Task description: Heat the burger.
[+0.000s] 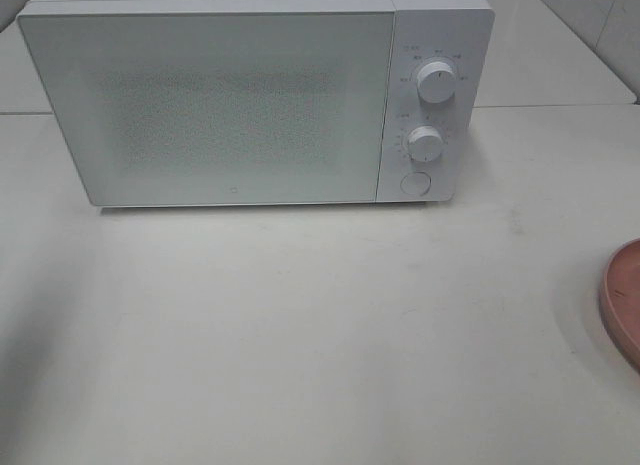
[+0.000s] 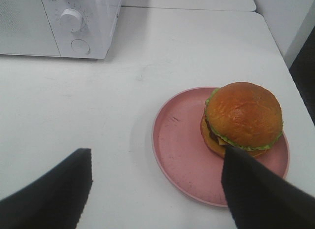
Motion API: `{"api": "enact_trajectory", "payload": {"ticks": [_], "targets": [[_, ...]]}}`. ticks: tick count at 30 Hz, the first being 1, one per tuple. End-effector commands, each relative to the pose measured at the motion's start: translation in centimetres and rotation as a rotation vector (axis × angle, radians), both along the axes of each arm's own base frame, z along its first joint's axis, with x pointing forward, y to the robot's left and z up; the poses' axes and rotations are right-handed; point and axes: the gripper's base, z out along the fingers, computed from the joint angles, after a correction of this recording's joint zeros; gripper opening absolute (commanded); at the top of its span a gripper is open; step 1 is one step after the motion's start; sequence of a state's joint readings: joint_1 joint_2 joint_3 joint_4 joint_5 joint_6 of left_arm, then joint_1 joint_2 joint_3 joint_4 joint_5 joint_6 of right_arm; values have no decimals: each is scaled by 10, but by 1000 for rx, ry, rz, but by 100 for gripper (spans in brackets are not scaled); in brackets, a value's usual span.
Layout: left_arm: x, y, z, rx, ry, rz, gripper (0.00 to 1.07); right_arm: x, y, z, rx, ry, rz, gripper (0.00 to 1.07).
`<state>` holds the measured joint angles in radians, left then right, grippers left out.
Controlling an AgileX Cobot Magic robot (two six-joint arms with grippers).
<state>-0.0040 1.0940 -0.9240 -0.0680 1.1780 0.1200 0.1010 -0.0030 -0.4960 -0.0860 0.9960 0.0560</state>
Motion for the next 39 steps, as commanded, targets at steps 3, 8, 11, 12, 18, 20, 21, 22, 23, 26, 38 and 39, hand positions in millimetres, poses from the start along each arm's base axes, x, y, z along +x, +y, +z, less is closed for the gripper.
{"api": "enact_trajectory", "payload": {"ticks": [3, 8, 11, 12, 18, 20, 21, 22, 23, 26, 38, 39], "targets": [[-35, 5, -5, -12, -30, 45, 100, -5, -1, 0, 5, -29, -10, 74], [-77, 4, -14, -8, -115, 45, 100, -5, -1, 0, 5, -29, -10, 74], [-94, 4, -21, -2, -171, 46, 100, -5, -1, 0, 5, -29, -10, 74], [-94, 4, -21, -2, -171, 46, 100, -5, -1, 0, 5, -29, -10, 74], [-124, 4, -35, 12, -348, 51, 100, -5, -1, 0, 5, -29, -10, 74], [-129, 4, -34, 12, -392, 52, 100, -5, -1, 0, 5, -29, -10, 74], [-139, 4, -32, 15, -458, 52, 100, -5, -1, 0, 5, -29, -10, 74], [-139, 4, -32, 15, -458, 52, 100, -5, -1, 0, 5, -29, -10, 74], [-145, 3, -30, 15, -497, 52, 100, -5, -1, 0, 5, -29, -10, 74], [-167, 3, -26, 23, -640, 53, 100, -5, -1, 0, 5, -29, -10, 74], [-195, 2, -26, 23, -820, 53, 100, -5, -1, 0, 5, -29, -10, 74], [-196, 2, -26, 23, -822, 53, 100, -5, 0, 0, 6, -29, -10, 74]]}}
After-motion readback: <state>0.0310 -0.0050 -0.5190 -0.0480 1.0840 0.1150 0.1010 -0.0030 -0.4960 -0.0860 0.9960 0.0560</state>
